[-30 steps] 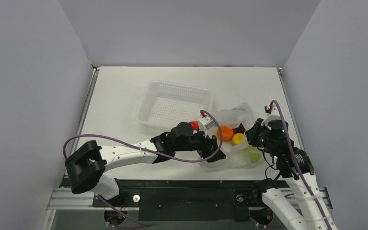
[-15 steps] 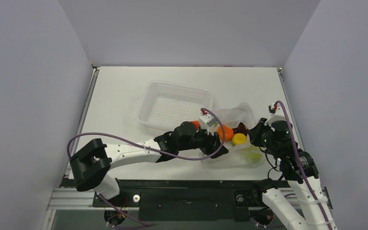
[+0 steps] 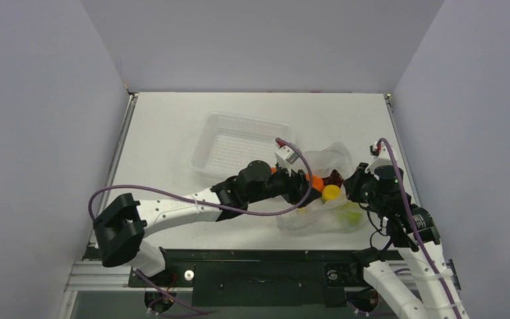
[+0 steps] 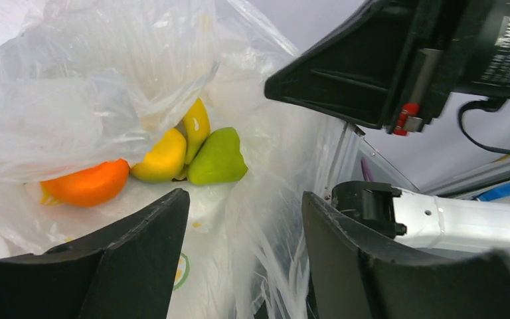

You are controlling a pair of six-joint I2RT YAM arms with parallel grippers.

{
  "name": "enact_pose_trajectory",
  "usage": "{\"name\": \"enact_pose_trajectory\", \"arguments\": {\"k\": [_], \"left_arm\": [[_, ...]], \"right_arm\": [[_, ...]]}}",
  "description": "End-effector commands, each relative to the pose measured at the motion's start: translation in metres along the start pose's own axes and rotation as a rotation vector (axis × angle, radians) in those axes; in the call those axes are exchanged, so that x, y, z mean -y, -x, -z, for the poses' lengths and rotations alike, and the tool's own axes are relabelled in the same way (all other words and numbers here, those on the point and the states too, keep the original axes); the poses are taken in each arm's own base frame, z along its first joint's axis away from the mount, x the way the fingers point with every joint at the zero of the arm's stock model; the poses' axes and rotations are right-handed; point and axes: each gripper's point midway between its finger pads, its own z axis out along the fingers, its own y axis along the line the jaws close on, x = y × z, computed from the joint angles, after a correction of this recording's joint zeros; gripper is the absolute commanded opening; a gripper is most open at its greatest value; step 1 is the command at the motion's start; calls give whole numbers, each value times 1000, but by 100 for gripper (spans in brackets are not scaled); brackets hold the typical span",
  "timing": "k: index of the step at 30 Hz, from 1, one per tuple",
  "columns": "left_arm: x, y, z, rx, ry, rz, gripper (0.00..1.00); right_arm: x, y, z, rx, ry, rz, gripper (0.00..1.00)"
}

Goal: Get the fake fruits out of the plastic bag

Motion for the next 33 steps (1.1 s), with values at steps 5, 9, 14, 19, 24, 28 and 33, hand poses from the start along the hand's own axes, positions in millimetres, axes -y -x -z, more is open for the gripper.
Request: {"name": "enact_pose_trajectory", "arguments": {"k": [5, 9, 14, 19, 24, 28, 33], "left_arm": [[-28, 8, -38, 10, 171, 20, 45], [-50, 4, -51, 15, 232, 54, 42], [-66, -12, -71, -39, 263, 86, 41], [-94, -43, -86, -101, 353, 61, 49], [-123, -59, -93, -177, 481, -48, 60], [-134, -69, -97, -218, 525, -87, 62], [-147, -83, -103, -262, 564, -122, 63]], "right_arm": [[-7, 14, -1, 51, 27, -1, 0], [-8, 15, 1, 58, 34, -3, 0], [-8, 15, 2, 61, 36, -5, 0], [-8, 14, 0, 57, 31, -6, 0], [-8, 15, 0, 61, 32, -7, 0], [-7, 13, -2, 52, 31, -7, 0], [-6, 12, -3, 56, 26, -7, 0]]}}
